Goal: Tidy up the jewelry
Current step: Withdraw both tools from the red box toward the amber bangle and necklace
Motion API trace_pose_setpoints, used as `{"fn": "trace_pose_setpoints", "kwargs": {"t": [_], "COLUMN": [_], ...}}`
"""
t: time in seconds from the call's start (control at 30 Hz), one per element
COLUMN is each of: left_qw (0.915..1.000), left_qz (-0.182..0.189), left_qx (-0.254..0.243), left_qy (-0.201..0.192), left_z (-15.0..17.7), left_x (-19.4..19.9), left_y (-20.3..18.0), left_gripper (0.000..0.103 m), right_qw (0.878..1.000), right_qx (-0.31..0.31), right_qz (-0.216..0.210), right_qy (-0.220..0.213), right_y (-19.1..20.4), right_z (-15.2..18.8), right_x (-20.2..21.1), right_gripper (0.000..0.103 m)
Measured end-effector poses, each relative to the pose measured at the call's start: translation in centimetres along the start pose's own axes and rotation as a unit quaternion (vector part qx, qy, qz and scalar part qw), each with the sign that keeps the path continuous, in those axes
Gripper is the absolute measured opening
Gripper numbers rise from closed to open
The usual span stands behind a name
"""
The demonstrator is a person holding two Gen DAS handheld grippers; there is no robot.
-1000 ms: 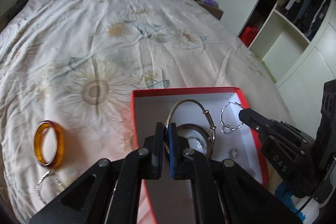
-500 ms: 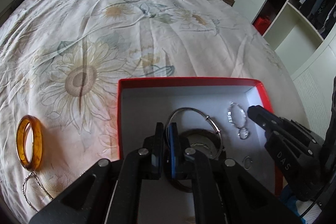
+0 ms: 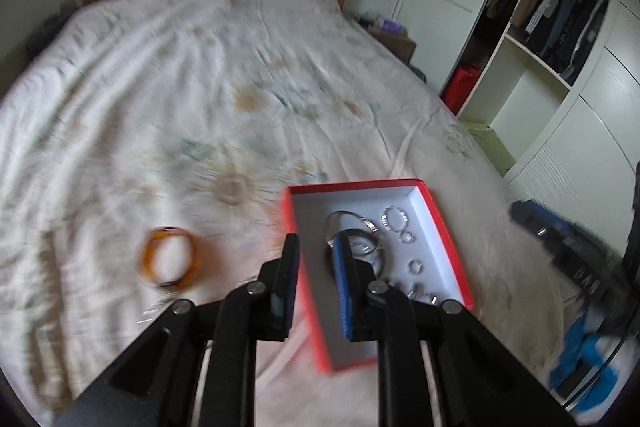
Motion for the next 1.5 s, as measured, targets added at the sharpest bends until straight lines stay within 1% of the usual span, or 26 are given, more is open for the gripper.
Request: {"fn": "trace_pose_setpoints", "kwargs": {"t": [0.07, 0.1, 0.13, 0.27, 0.37, 0.5, 0.67, 0.8, 0.83, 0.87, 0.9, 1.13, 1.3, 1.5], "left_qw": [0.9998, 0.9995, 0.9991, 0.9966, 0.9945, 0.9907, 0.9859, 0.9844, 0.9842, 0.9843, 0.9844, 0.9849, 0.9845, 0.9843], "left_qz": [-0.011, -0.019, -0.027, -0.051, -0.063, -0.066, -0.055, -0.054, -0.051, -0.049, -0.048, -0.054, -0.066, -0.083], "left_qx": [-0.003, -0.003, -0.002, 0.005, 0.013, 0.038, 0.057, 0.068, 0.076, 0.079, 0.083, 0.097, 0.098, 0.106], "left_qy": [-0.015, -0.024, -0.034, -0.064, -0.083, -0.112, -0.148, -0.153, -0.152, -0.150, -0.148, -0.133, -0.130, -0.114], "left_z": [0.3, 0.5, 0.9, 2.3, 3.4, 4.8, 7.4, 9.7, 10.4, 10.8, 11.4, 14.4, 15.1, 15.1], "left_x": [4.0, 5.9, 7.9, 14.2, 17.7, 22.2, 26.9, 28.4, 28.7, 28.8, 28.9, 28.8, 28.3, 25.7], "left_y": [1.7, 2.6, 3.6, 7.3, 9.6, 12.9, 15.4, 16.3, 16.6, 16.9, 17.1, 19.0, 20.2, 21.7], "left_gripper": [0.020, 0.026, 0.028, 0.028, 0.028, 0.028, 0.028, 0.028, 0.028, 0.028, 0.028, 0.029, 0.029, 0.029], "right_qw": [1.000, 1.000, 0.999, 0.997, 0.996, 0.994, 0.994, 0.993, 0.993, 0.993, 0.993, 0.992, 0.991, 0.989], "right_qx": [0.006, 0.008, 0.011, 0.023, 0.033, 0.037, 0.037, 0.048, 0.050, 0.053, 0.056, 0.064, 0.071, 0.070], "right_qz": [-0.008, -0.013, -0.017, -0.042, -0.056, -0.068, -0.077, -0.080, -0.081, -0.082, -0.084, -0.096, -0.107, -0.126], "right_qy": [-0.016, -0.024, -0.029, -0.056, -0.066, -0.071, -0.073, -0.070, -0.069, -0.068, -0.066, -0.055, -0.044, -0.019], "right_y": [1.4, 2.2, 2.7, 6.0, 8.4, 11.0, 13.4, 15.3, 15.7, 16.1, 16.6, 18.5, 20.1, 21.3], "right_z": [-0.3, -0.3, -0.3, 0.2, 1.3, 2.8, 4.8, 6.2, 6.5, 6.9, 7.2, 8.6, 8.9, 9.0], "right_x": [3.0, 4.5, 5.4, 10.3, 12.9, 15.4, 17.8, 19.3, 19.5, 19.8, 20.0, 19.9, 18.4, 14.5], "right_gripper": [0.035, 0.035, 0.035, 0.035, 0.035, 0.035, 0.035, 0.036, 0.038, 0.041, 0.042, 0.042, 0.042, 0.042]}}
Point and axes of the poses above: each gripper's, at about its wrist camera, not at the fingertips, and x roughly against the way its jaws point, y to its left, z to its underside, the point moved 3 cm from there along -x, roughly the way its jaws point, and after that the axes turned 14 degrees about x, right-handed, at the moved point
